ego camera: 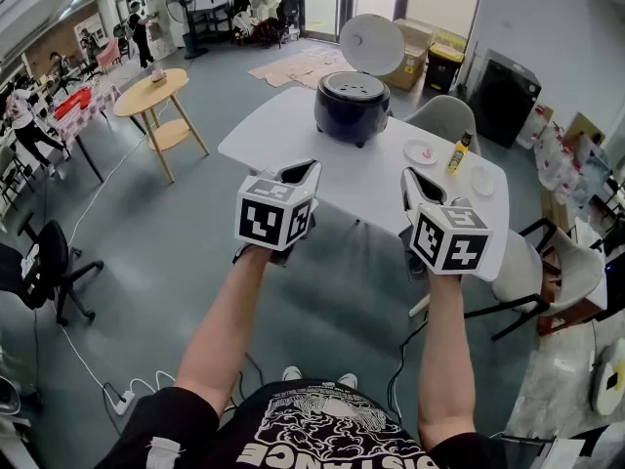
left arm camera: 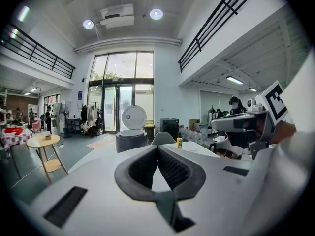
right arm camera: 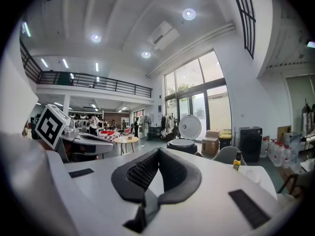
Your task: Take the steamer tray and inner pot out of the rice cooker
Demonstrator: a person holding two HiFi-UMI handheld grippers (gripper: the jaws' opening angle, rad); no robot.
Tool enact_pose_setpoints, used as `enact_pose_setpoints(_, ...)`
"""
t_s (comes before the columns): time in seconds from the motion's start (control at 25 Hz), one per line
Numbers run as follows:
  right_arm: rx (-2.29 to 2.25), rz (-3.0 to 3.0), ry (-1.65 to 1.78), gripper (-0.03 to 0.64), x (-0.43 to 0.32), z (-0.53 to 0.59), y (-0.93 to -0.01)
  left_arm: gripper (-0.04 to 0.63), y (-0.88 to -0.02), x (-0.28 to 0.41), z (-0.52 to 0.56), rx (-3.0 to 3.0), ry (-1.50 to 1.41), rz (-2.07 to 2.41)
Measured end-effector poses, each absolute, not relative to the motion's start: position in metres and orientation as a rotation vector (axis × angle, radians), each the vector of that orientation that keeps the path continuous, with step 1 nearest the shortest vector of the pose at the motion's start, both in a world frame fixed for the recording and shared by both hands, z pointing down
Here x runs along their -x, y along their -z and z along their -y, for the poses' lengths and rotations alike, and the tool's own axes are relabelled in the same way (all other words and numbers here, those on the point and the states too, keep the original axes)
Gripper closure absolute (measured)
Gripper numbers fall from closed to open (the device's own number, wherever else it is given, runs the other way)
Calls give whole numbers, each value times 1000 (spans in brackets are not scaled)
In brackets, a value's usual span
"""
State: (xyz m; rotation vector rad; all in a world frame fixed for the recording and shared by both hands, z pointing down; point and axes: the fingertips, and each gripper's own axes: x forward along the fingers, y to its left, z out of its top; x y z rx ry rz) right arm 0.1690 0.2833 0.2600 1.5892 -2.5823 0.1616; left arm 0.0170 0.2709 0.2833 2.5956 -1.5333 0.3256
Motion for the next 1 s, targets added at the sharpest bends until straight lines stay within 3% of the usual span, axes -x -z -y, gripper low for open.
enact_pose_setpoints(0.6, -1646, 2556, -110, 601, -179, -283, -261, 583, -278, -6, -274, -2562, -270, 1605)
enact_pose_setpoints(1.0, -1647, 2541, -114, 514, -179, -283, -267, 566, -279, -4, -276, -2560, -269, 1629)
